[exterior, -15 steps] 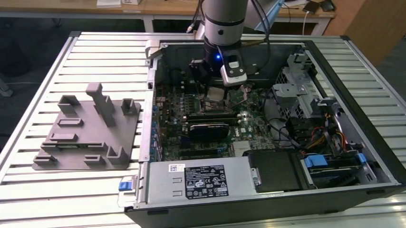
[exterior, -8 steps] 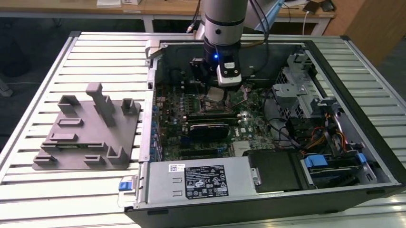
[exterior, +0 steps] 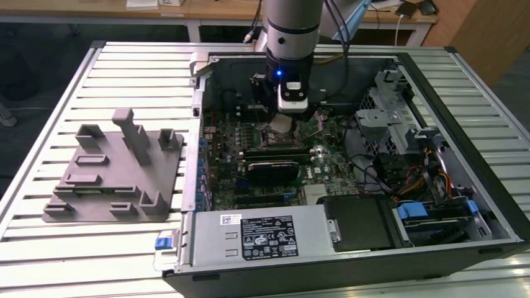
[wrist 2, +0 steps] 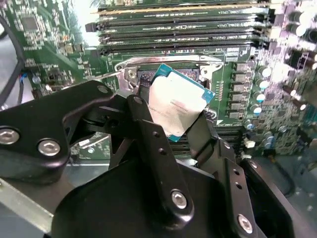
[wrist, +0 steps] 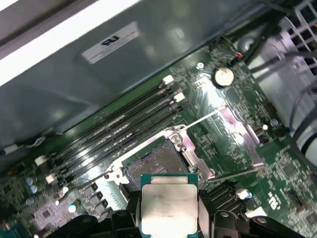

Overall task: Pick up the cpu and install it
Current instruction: 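Place the cpu into insertion slot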

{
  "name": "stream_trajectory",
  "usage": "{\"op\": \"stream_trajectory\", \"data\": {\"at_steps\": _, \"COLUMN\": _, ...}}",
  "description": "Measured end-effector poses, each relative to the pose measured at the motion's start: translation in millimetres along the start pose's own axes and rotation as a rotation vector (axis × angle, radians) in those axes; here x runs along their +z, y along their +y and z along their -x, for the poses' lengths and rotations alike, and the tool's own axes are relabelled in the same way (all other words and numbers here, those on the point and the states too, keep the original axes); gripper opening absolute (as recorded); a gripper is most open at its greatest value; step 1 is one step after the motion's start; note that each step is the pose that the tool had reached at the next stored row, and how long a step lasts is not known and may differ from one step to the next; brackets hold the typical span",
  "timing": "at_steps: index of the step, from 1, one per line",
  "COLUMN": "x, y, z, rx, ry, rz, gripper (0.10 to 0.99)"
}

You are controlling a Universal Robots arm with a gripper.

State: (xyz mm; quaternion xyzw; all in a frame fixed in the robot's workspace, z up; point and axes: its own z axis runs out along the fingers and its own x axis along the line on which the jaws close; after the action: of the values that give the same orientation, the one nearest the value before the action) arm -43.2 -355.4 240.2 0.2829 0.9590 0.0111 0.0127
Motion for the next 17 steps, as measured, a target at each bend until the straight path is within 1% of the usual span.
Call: {"op": "stream_trajectory", "data": {"at_steps": 17, "x": 0.8, "y": 0.0, "z": 0.0, "rx": 0.302, "ry": -0.0086, "rz": -0.005, "gripper": 0.541}}
